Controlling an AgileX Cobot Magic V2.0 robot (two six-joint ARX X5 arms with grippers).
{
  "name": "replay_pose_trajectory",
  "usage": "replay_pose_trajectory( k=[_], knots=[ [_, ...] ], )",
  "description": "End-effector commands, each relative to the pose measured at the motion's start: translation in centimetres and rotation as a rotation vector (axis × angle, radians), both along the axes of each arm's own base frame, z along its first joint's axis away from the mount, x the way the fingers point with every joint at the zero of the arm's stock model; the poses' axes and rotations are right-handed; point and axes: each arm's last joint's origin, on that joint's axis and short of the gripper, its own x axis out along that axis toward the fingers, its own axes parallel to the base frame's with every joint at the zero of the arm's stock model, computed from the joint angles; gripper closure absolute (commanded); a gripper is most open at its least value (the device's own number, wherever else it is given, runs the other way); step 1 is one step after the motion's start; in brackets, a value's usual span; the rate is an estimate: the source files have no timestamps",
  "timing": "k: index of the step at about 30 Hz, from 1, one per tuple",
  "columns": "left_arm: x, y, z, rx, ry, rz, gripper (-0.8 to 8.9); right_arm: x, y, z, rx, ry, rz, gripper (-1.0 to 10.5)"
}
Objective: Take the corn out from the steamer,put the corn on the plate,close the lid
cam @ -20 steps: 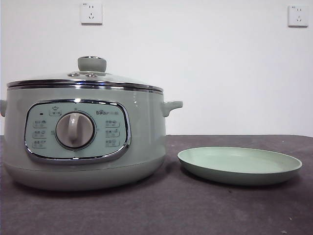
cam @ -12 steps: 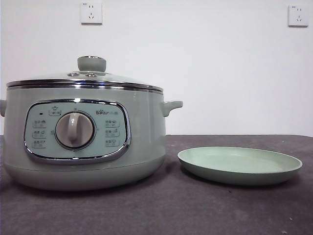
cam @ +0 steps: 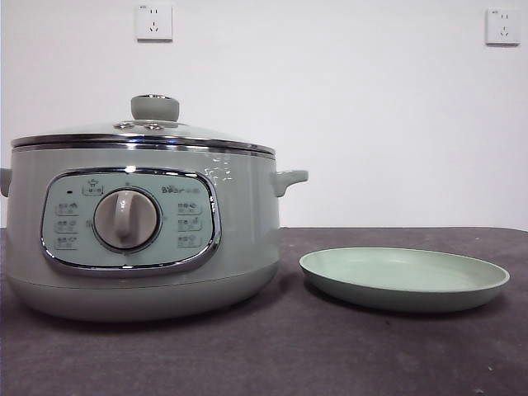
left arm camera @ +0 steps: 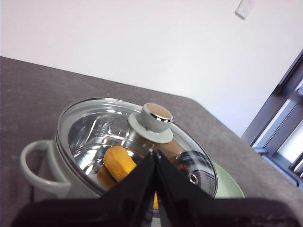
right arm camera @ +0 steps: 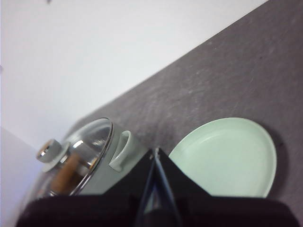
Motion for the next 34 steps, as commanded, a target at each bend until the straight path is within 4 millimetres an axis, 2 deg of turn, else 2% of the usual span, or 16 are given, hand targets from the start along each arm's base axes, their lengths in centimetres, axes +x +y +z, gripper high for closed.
replay_pose_trajectory(
  k=[1, 9, 14, 16, 18, 20, 22, 24, 26, 27, 34],
  knots=[
    [0.2, 0.0, 1.7, 0.084, -0.018, -0.008, 8.22, 0.1, 0.0, 2.5, -0.166, -0.072, 0.023, 9.6],
    [1.5, 0.0, 6.5, 0.239, 0.019, -0.046, 8.21, 1.3, 0.1, 8.9, -0.346, -0.096, 0.059, 9.5],
    [2.4, 0.0, 8.7, 0.314, 0.074, -0.075, 8.17, 2.2, 0.2, 11.3, -0.443, -0.05, 0.102, 9.5],
    [2.8, 0.0, 9.3, 0.328, 0.101, -0.085, 8.13, 2.5, 0.3, 11.9, -0.476, -0.027, 0.171, 9.5],
    [3.2, 0.0, 9.9, 0.332, 0.126, -0.093, 7.99, 3.0, 0.6, 12.3, -0.479, 0.004, 0.256, 9.4],
    [3.7, -0.1, 10.4, 0.331, 0.137, -0.1, 6.87, 3.6, 0.8, 12.4, -0.471, 0.036, 0.319, 9.1],
    [4.1, -0.1, 10.7, 0.331, 0.143, -0.107, 5.31, 4.3, 0.9, 12.3, -0.458, 0.069, 0.362, 7.8],
    [4.6, -0.2, 11.0, 0.331, 0.154, -0.115, 4.34, 5.1, 1.0, 12.0, -0.452, 0.098, 0.375, 6.0],
    [5.2, -0.3, 11.1, 0.33, 0.167, -0.127, 4.04, 5.9, 1.0, 11.6, -0.441, 0.138, 0.371, 4.5],
    [5.6, -0.4, 11.1, 0.331, 0.174, -0.132, 4.05, 6.2, 1.1, 11.4, -0.427, 0.159, 0.371, 4.3],
    [9.7, -1.7, 10.1, 0.309, 0.222, -0.192, 4.05, 7.5, 1.2, 10.7, -0.4, 0.223, 0.374, 4.4]
  ],
)
